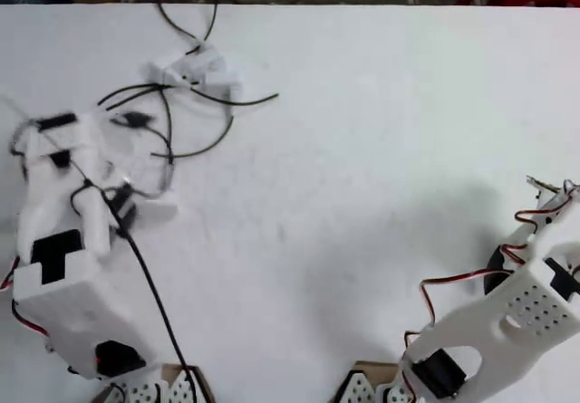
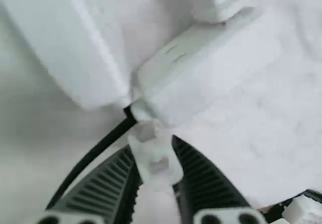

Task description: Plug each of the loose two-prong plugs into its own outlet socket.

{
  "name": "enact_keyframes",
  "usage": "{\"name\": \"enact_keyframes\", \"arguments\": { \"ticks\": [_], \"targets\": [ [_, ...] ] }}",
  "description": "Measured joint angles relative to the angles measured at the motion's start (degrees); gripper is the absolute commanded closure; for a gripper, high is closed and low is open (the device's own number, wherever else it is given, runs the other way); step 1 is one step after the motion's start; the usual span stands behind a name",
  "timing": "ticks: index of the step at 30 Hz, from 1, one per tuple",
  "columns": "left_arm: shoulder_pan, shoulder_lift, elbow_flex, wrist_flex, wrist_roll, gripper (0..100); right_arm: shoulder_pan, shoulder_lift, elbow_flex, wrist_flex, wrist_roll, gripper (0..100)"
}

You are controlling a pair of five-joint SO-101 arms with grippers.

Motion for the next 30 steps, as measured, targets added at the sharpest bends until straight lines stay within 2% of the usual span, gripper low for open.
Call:
{"name": "enact_keyframes", "arguments": {
  "ticks": [2, 6, 13, 17, 24, 30],
  "targets": [
    [0.44, 0.0, 3.43, -2.2, 0.0, 71, 0.35, 0.0, 0.0, 0.0, 0.0, 79.8],
    [-1.23, -0.09, 4.75, -4.22, -0.26, 71, 0.44, 0.0, 0.0, 0.0, 0.0, 79.8],
    [-11.6, -0.09, -1.93, -5.45, -0.62, 71, 0.44, 0.0, 0.0, 0.0, -0.18, 79.9],
    [-15.56, -0.09, -5.01, -6.07, -5.45, 71, 0.0, 0.0, 0.0, 0.0, -0.18, 80.0],
    [-15.74, -0.09, -3.16, -7.74, -8.26, 71, -0.09, 0.0, 0.0, 0.0, -0.18, 80.0],
    [-10.99, -0.09, 2.99, -12.66, -8.26, 71, 0.18, -4.31, 0.88, 0.0, -2.99, 79.9]
  ]
}}
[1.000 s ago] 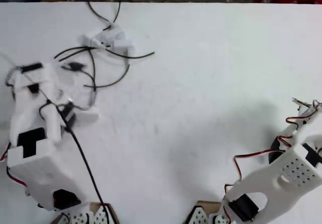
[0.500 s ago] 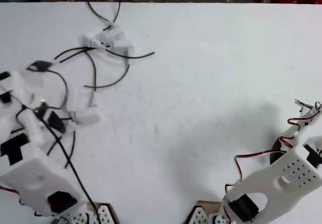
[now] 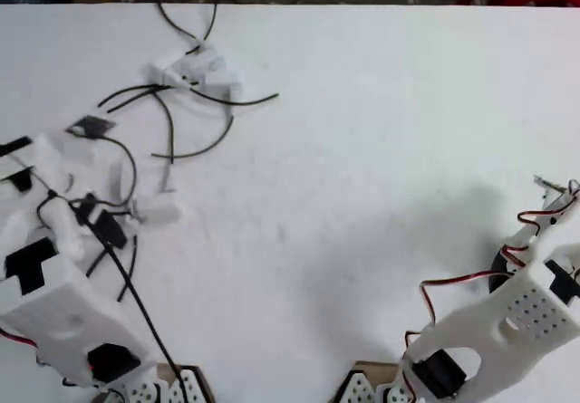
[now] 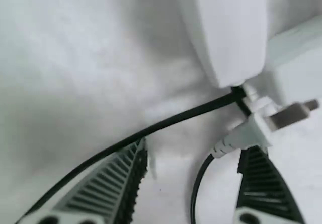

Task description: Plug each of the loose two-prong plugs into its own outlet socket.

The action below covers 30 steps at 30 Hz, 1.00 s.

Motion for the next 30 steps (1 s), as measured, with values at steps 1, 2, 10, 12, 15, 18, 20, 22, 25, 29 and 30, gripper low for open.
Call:
{"name": "enact_keyframes", "arguments": {
  "ticks": [1, 2, 10, 12, 15, 18, 20, 22, 25, 29, 30],
  "targets": [
    [0.62, 0.0, 0.79, -0.97, 0.0, 71, 0.09, -1.58, 0.79, 0.0, -0.88, 79.9],
    [1.05, -0.09, 1.41, -1.93, 0.0, 71, 0.18, -3.25, 1.85, 0.0, -1.67, 79.9],
    [2.55, -0.88, 2.55, -7.56, -0.18, 71, -0.35, -17.05, 12.48, 0.0, -2.9, 80.0],
    [3.34, -0.97, 2.81, -8.97, -0.18, 71, -0.35, -20.13, 14.51, 0.0, -3.34, 80.0],
    [4.92, -1.58, 3.96, -10.64, -0.18, 71, -0.26, -23.91, 16.0, 0.0, -6.07, 80.0],
    [6.68, -1.67, 4.13, -11.34, -0.18, 71, -1.05, -27.25, 16.09, 0.0, -8.0, 80.0],
    [7.38, -2.02, 4.13, -11.6, -0.18, 71, -1.85, -28.84, 16.35, 0.0, -8.44, 80.0],
    [7.91, -2.99, 4.22, -11.69, -0.18, 71, -2.81, -30.24, 16.88, 0.0, -8.53, 80.0],
    [9.93, -5.54, 4.31, -10.64, -0.18, 72, -4.57, -31.56, 18.55, 0.0, -8.62, 80.0],
    [13.89, -10.46, 4.31, -5.71, -0.18, 79, -6.86, -32.44, 21.01, 0.0, -8.62, 80.0],
    [14.86, -11.16, 4.31, -4.57, -0.18, 81, -6.95, -32.62, 21.27, 0.0, -8.62, 80.0]
  ]
}}
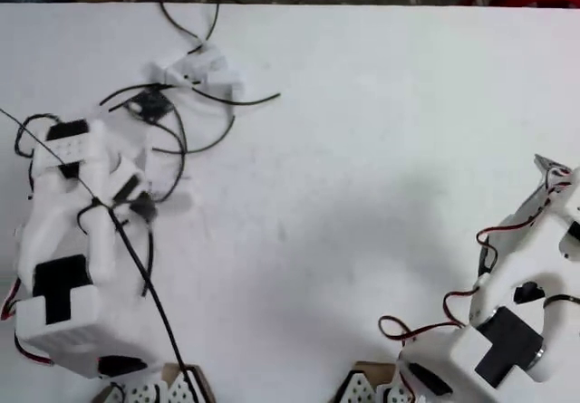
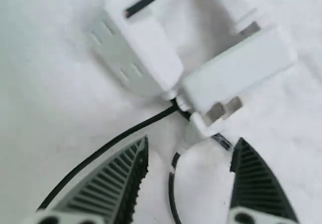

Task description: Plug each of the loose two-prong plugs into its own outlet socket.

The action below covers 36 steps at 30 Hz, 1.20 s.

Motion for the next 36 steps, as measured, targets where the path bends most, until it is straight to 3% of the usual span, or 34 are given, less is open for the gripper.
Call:
{"name": "enact_keyframes", "arguments": {
  "ticks": [6, 27, 36],
  "targets": [
    [3.69, -0.35, 1.85, 1.41, 0.0, 76, 0.18, -2.02, 0.7, 0.0, 0.09, 80.0],
    [2.2, 0.09, 7.03, -4.84, 0.0, 75, 0.35, -3.69, 3.69, 0.0, 0.09, 80.0],
    [3.43, 5.19, 4.22, -2.64, 0.09, 96, 0.35, -3.69, 3.69, 0.0, 0.09, 80.0]
  ]
}}
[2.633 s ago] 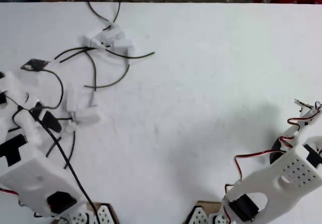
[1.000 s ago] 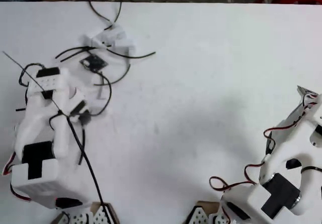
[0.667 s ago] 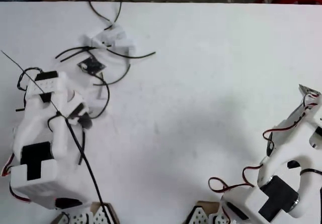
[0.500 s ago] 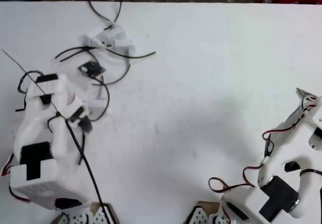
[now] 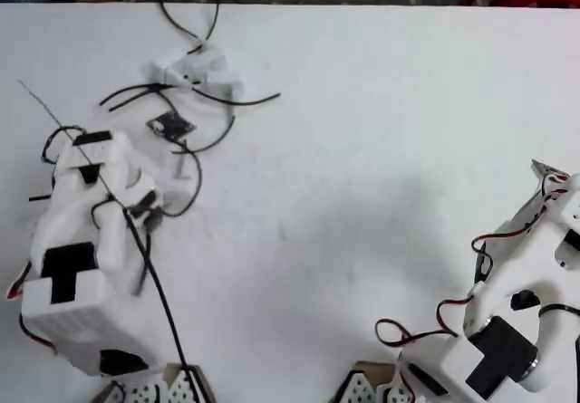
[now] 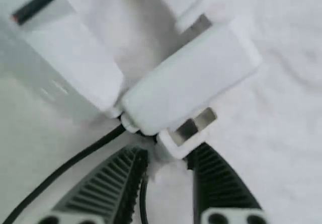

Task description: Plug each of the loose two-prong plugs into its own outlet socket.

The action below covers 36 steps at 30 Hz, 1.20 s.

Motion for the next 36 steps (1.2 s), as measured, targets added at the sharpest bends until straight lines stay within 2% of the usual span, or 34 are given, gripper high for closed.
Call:
{"name": "enact_keyframes", "arguments": {
  "ticks": [11, 16, 20, 24, 30, 36],
  "targets": [
    [0.97, 1.93, -7.38, 8.88, 0.7, 96, 0.0, 0.0, 0.0, 0.0, 1.14, 80.0],
    [0.97, 1.93, -17.49, 18.02, 7.38, 96, 0.44, 0.0, 0.0, 0.0, 4.31, 79.9],
    [1.32, 1.93, -25.05, 27.6, 8.97, 96, 2.9, 0.0, 0.0, 0.0, 5.45, 80.0],
    [5.36, 1.93, -26.9, 34.2, 9.93, 96, 5.19, 0.0, 0.0, 0.0, 9.85, 79.9],
    [16.44, 1.93, -21.54, 32.62, 15.56, 96, 8.7, 0.0, -0.88, 0.0, 12.75, 79.9],
    [29.27, 1.93, -16.0, 21.71, 16.35, 96, 10.29, 0.0, -3.69, 0.0, 12.75, 79.8]
  ]
}}
